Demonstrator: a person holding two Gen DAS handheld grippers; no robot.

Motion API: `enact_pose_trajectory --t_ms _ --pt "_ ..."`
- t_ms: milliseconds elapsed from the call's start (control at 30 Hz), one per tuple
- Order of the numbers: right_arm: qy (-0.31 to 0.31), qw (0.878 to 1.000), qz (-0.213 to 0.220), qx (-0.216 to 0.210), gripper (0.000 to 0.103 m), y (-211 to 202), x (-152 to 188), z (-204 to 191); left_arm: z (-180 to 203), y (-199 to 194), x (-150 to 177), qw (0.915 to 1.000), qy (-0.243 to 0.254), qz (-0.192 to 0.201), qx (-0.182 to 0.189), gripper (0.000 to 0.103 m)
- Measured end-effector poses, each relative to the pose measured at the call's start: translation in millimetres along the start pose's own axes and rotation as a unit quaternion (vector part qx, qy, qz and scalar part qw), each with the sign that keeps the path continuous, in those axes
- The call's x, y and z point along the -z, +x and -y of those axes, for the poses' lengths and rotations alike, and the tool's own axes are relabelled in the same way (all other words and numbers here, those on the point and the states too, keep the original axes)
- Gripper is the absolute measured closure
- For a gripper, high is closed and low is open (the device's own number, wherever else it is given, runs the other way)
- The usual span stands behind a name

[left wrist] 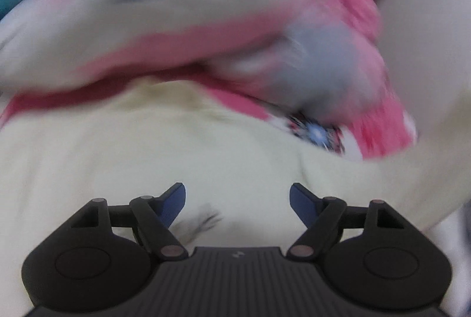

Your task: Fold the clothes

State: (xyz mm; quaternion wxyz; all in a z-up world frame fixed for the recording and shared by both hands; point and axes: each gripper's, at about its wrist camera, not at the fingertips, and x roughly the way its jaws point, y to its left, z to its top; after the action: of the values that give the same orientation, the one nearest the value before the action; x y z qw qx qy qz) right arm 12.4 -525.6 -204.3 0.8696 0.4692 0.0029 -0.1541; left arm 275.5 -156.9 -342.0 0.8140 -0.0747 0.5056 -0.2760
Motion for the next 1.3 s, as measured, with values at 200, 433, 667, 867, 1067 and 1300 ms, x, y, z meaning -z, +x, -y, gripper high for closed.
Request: enact_pose_trajectory --t_ms 200,433,667,867,1067,1300 --pt "-0.072 0.993 -0.072 -0.058 0.096 32.3 64.2 -72.6 -93.7 -100.3 -1.9 0.9894 -0.132 0.042 -0.043 0.023" --pt "-0.152 0.969 -0.178 -0.084 0.095 76.4 187.4 -130.4 -155.3 -149.7 23.9 0.9774 -0.195 0.055 -0.062 0.022" --pt "-0.236 0.913 -0.328 -0.051 0.065 124.2 378.6 -112.3 -185.4 -141.8 55.3 0.9688 -0.235 0.036 -0.069 0.022" --pt "-0.251 0.867 -0.429 -0.033 0.049 127.0 448.2 -84.9 -189.3 -109.2 56.2 0.9745 -0.213 0.018 -0.070 0.021" --pt "-0.169 0.909 -0.380 -0.027 0.047 84.4 348.0 -60.7 -177.5 -61.4 48.5 0.9853 -0.146 -0.010 -0.087 0.024" --pt "-0.325 0.890 -0.283 0.151 0.047 25.4 247.2 -16.9 -164.2 -28.6 45.6 0.9881 -0.090 -0.024 -0.122 0.041"
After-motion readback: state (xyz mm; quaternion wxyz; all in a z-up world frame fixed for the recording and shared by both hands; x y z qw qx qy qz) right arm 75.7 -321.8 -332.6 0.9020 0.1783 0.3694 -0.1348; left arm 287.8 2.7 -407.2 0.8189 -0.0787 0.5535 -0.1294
